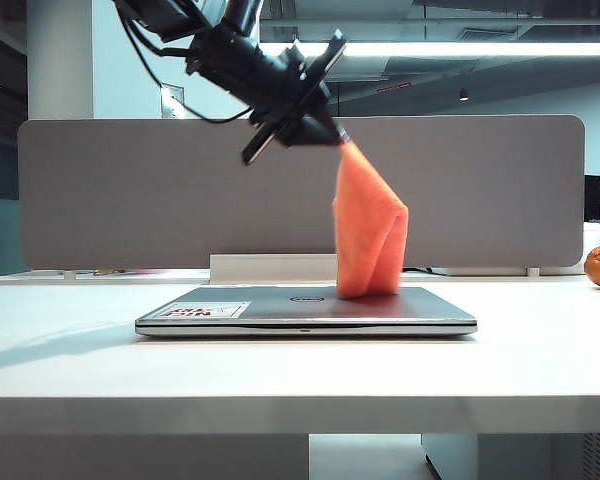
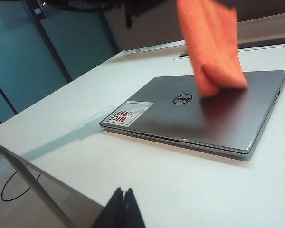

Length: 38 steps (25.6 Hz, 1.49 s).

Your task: Pick up the orange rag and put it over the laptop.

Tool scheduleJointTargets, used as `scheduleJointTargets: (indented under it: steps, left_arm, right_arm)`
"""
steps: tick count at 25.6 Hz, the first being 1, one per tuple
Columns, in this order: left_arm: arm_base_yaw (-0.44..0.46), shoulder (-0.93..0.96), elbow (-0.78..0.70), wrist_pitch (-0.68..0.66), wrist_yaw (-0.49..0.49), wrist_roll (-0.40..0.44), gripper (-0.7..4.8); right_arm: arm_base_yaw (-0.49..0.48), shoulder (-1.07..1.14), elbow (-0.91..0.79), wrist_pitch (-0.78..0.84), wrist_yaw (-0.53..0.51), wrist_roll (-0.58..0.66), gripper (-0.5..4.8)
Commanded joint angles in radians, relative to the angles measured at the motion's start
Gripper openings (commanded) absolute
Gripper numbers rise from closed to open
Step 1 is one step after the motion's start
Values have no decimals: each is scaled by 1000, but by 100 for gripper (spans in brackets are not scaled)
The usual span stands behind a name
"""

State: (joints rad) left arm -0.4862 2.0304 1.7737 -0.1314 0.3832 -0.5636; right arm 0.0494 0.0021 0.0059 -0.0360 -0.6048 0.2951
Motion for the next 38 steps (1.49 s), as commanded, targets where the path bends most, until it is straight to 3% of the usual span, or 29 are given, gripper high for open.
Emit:
scheduleJointTargets:
  steps: [1,10,18,21,23,24,25,28,32,35,38]
  left_arm:
    - [21,-2,3,-98,-28,51,-6]
    - [77,-2,3,-369,-102,165,-6]
    - [95,-2,3,-489,-230,229,-6]
    - [96,4,3,-506,-223,243,1]
    - [96,10,3,-513,-226,243,54]
    - [96,16,3,-518,-226,243,160]
    - [95,17,3,-520,-226,243,201]
    - [95,23,3,-519,-226,243,247]
    - [96,17,3,-521,-226,244,252]
    - [96,-9,6,-550,-240,285,374]
    - [96,-33,6,-580,-259,312,381]
  right_arm:
    - [0,-2,-3,11,-1,0,-5]
    - [0,-2,-3,11,0,0,-5]
    - [0,-2,-3,11,0,0,-5]
    - [0,-2,-3,11,0,0,-5]
    - [0,-2,-3,11,-1,0,-5]
    - [0,-2,-3,10,-1,0,-5]
    - [0,-2,-3,10,-1,0,-5]
    - [0,-2,-3,10,-1,0,-5]
    - [0,-2,-3,10,0,0,-5]
    - [0,-2,-3,10,0,0,-5]
    - [0,-2,-3,10,0,0,-5]
